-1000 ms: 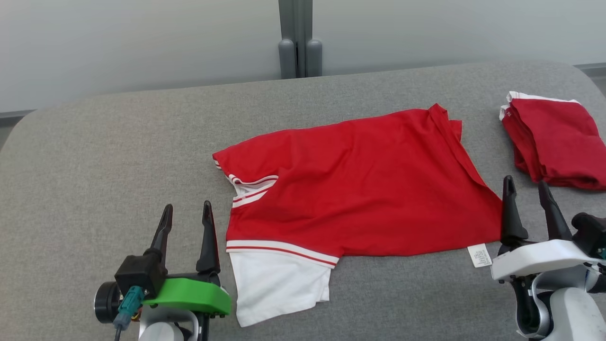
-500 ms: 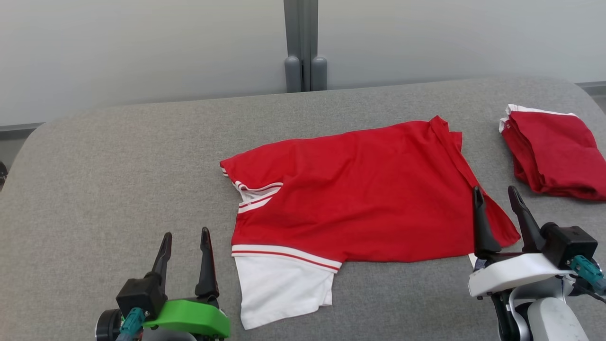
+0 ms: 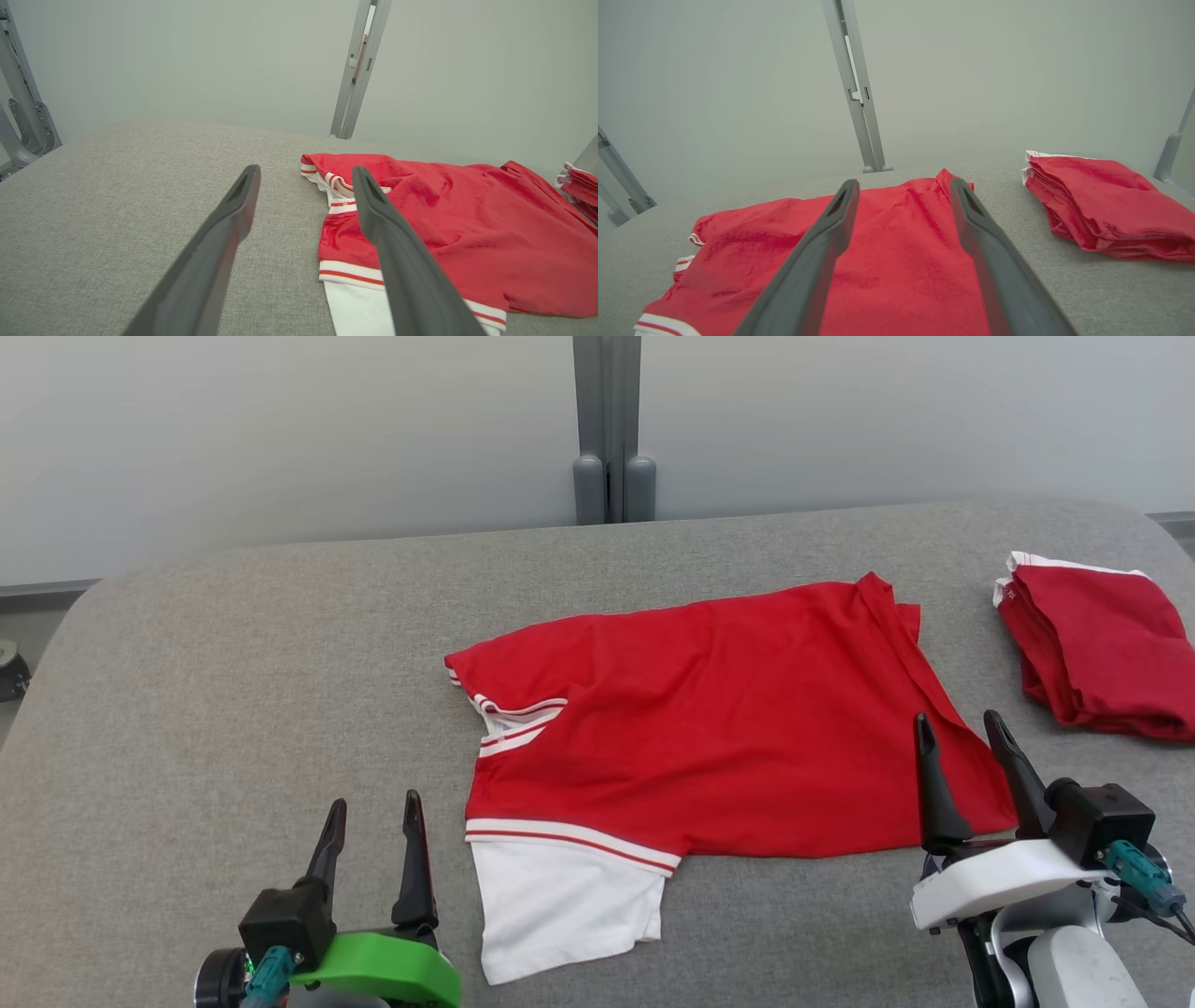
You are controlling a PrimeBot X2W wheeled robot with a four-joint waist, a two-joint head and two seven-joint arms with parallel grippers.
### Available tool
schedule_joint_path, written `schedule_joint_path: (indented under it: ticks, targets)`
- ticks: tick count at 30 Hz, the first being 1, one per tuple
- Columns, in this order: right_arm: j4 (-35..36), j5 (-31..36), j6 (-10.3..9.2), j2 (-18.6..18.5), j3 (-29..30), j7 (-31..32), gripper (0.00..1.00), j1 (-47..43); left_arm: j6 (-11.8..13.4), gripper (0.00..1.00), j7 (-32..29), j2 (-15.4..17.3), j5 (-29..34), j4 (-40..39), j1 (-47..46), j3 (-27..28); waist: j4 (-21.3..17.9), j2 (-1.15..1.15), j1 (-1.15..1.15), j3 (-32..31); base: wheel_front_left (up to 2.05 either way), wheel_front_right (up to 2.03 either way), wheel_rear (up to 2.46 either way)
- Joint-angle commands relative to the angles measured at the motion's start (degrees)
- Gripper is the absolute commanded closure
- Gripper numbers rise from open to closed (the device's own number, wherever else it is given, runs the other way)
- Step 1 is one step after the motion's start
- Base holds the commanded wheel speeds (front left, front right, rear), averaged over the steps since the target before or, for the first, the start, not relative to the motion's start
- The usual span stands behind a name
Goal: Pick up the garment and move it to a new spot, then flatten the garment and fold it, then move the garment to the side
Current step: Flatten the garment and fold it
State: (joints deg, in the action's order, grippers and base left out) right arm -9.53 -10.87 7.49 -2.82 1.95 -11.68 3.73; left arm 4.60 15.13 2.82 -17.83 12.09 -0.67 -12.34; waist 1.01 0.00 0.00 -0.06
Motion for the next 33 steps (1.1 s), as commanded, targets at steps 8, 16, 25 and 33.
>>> schedule_joint_path:
  ticks: [8, 16, 25, 33]
  targets:
    - [-0.95, -0.52, 0.00, -0.15, 0.00, -0.03, 0.00, -1.18, -1.25, 0.00, -2.62, 0.16, -0.42, 3.76, 1.56, -3.02, -0.03, 0.00, 0.00, -0.10, 0.00, 0.00, 0.00]
    - [-1.39, -0.72, 0.00, -0.16, 0.39, -0.26, 0.00, -1.21, -1.68, 0.00, -17.29, 0.32, -4.61, 5.76, 5.12, -8.30, -0.63, 0.00, 0.00, 0.80, 0.00, 0.00, 0.00]
    - [-1.88, -0.50, 0.00, -0.16, 0.14, -0.16, 0.00, -0.39, -0.62, 0.00, -20.17, 0.25, -7.87, 9.30, 3.67, -7.89, -2.97, 0.00, 0.00, 1.70, 0.00, 0.00, 0.00]
    - [-2.23, -0.01, 0.00, -0.16, 1.65, -0.07, 0.00, -0.54, -0.96, 0.54, -18.95, 0.24, -8.00, 12.01, 1.80, -8.33, -3.98, 0.00, 0.00, 2.64, 0.00, 0.00, 0.00]
